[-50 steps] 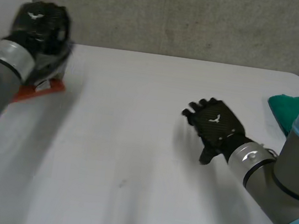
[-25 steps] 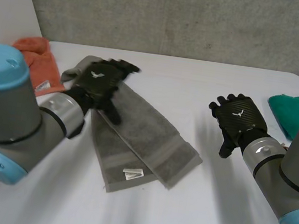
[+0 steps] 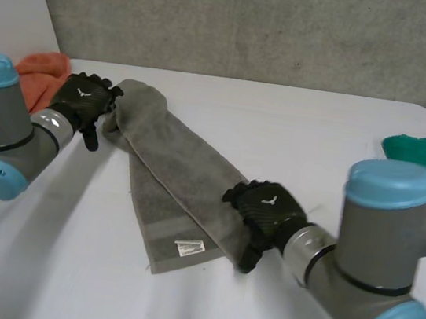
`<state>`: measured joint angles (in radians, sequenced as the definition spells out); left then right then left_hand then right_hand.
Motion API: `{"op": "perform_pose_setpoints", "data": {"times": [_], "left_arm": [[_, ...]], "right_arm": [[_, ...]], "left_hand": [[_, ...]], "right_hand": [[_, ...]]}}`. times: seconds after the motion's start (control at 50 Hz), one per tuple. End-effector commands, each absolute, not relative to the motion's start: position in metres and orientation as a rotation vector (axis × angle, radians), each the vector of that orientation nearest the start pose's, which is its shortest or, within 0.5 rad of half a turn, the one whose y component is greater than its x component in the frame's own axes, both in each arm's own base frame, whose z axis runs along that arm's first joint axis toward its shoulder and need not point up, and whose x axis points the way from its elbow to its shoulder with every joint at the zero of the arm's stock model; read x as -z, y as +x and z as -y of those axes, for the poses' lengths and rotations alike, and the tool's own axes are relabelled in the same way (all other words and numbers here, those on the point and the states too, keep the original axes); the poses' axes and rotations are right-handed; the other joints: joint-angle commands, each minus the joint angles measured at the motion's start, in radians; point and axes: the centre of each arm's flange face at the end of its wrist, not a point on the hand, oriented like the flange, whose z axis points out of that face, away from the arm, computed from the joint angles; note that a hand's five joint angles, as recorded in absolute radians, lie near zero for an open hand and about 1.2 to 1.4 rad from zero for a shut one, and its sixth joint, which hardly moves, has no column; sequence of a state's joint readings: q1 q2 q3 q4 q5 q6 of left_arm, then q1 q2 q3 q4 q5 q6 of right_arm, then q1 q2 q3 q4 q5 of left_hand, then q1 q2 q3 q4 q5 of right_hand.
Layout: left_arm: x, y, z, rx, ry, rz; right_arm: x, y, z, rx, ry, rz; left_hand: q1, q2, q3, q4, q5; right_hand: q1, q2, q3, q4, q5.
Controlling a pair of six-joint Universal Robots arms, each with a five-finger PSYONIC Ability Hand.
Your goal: Fold the laundry.
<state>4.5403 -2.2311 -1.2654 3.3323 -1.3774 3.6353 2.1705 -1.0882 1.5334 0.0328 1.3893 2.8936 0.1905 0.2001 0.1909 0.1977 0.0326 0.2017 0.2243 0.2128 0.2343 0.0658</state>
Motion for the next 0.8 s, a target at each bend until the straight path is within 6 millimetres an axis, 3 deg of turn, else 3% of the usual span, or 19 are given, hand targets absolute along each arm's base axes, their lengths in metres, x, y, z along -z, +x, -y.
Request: {"op": "perform_pose_setpoints", "data": {"times": [0.02, 0.26, 0.4, 0.62, 0.74, 0.8], "left_arm": [[-0.151, -0.216, 0.424, 2.057, 1.032, -2.148], [-0.125, -0.225, 0.448, 2.121, 1.125, -2.117], [-0.125, -0.231, 0.448, 2.138, 1.14, -2.104], [-0.13, -0.234, 0.442, 2.137, 1.139, -2.109], [-0.135, -0.234, 0.436, 2.132, 1.146, -2.118], [-0.138, -0.233, 0.433, 2.133, 1.143, -2.118]], "right_arm": [[-0.14, 0.328, 0.198, 1.437, -1.151, -2.191], [-0.138, 0.338, 0.192, 1.483, -1.169, -2.142], [-0.13, 0.341, 0.2, 1.548, -1.188, -2.142], [-0.119, 0.345, 0.21, 1.587, -1.277, -2.144], [-0.12, 0.349, 0.216, 1.619, -1.266, -2.129], [-0.124, 0.352, 0.221, 1.663, -1.247, -2.107]], "left_hand": [[-0.016, -0.026, -0.016, -0.023, -0.033], [0.017, 0.007, 0.017, 0.01, 0.0], [0.058, 0.049, 0.058, 0.051, 0.042], [0.049, 0.04, 0.049, 0.042, 0.033], [0.041, 0.031, 0.04, 0.033, 0.024], [0.038, 0.028, 0.037, 0.03, 0.021]], "right_hand": [[-0.027, -0.05, -0.038, -0.06, -0.066], [-0.027, -0.05, -0.038, -0.06, -0.066], [0.056, 0.034, 0.045, 0.024, 0.018], [0.323, 0.301, 0.312, 0.291, 0.285], [0.69, 0.668, 0.679, 0.658, 0.651], [0.764, 0.741, 0.753, 0.731, 0.725]]}}
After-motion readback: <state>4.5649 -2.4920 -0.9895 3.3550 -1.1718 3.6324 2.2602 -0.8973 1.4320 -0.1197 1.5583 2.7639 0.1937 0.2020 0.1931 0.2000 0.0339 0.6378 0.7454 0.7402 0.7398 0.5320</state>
